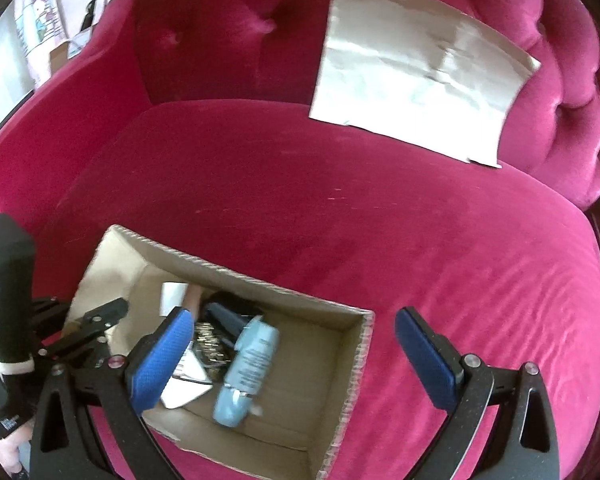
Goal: Organize rigid objects
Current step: 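Move the right gripper back to the blue fob on the sofa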
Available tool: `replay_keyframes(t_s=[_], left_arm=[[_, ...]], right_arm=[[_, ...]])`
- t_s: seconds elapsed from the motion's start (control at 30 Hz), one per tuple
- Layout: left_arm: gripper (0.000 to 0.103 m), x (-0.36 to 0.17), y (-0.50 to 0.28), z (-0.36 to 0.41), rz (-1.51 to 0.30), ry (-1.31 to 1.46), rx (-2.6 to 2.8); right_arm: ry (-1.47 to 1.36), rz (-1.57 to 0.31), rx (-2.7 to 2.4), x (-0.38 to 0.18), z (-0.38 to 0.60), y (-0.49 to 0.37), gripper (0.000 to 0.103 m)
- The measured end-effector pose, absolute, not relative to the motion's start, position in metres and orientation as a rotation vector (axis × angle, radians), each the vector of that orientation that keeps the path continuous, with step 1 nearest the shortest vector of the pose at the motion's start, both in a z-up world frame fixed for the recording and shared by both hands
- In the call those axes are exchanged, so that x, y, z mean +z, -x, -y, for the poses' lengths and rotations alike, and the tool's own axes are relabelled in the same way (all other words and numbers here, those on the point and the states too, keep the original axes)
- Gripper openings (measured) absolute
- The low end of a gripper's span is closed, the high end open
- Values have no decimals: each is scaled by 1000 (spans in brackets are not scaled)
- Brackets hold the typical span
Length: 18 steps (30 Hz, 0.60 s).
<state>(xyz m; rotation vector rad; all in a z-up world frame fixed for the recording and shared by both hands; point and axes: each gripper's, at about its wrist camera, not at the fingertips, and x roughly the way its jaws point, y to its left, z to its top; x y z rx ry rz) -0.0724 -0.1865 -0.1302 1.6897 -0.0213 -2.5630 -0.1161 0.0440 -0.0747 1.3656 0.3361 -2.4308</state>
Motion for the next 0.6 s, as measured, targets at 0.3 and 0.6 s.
replay_keyframes(t_s=[0.3, 0.6], left_arm=[[5, -128, 68, 191, 23, -1689, -2565], [5, -128, 64, 192, 27, -1689, -2565]], right_arm=[[-1373, -312, -2505, -65, -78, 124, 103], [-1421, -274, -2573, -66, -119, 131, 103]])
